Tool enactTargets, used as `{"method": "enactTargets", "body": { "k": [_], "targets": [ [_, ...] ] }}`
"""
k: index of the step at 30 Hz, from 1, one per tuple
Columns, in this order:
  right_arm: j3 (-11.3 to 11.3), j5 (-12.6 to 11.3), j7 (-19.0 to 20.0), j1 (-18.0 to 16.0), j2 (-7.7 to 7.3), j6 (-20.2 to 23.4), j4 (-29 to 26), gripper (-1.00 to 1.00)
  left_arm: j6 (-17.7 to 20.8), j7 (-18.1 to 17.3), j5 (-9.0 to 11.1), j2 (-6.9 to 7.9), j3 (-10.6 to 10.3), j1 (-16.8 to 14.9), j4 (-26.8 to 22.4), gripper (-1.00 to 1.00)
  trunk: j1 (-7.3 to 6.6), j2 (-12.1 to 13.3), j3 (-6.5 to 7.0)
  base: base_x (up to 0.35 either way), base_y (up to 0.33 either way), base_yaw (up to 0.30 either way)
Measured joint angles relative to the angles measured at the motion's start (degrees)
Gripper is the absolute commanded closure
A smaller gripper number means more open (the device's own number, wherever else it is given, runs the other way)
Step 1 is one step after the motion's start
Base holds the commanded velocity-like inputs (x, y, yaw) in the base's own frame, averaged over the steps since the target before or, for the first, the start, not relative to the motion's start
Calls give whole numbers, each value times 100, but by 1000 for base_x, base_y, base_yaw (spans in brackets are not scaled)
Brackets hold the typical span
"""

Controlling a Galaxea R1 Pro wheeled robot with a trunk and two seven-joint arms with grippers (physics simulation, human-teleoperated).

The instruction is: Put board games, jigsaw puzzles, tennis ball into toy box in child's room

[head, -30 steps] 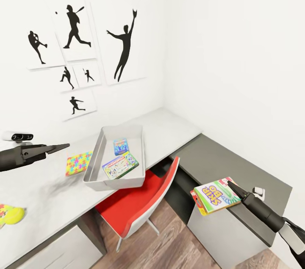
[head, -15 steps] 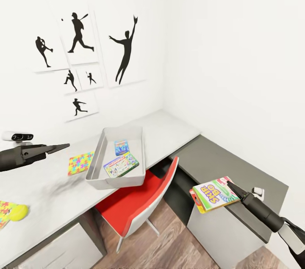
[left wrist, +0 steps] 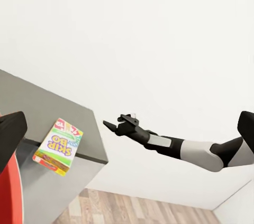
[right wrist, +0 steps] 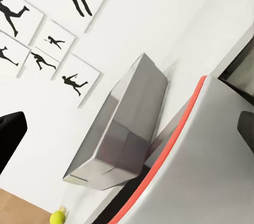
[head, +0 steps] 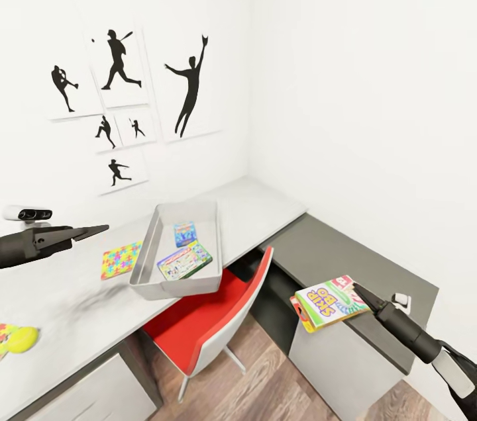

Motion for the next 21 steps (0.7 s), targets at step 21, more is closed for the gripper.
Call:
{"method": "enactTargets", "body": {
  "k": [21],
  "targets": [
    [1, 0, -46, 3, 15, -6, 0, -100, -1, 0, -1, 0, 0, 0, -3, -100, 1, 0, 198, -11, 0, -112]
  ]
}}
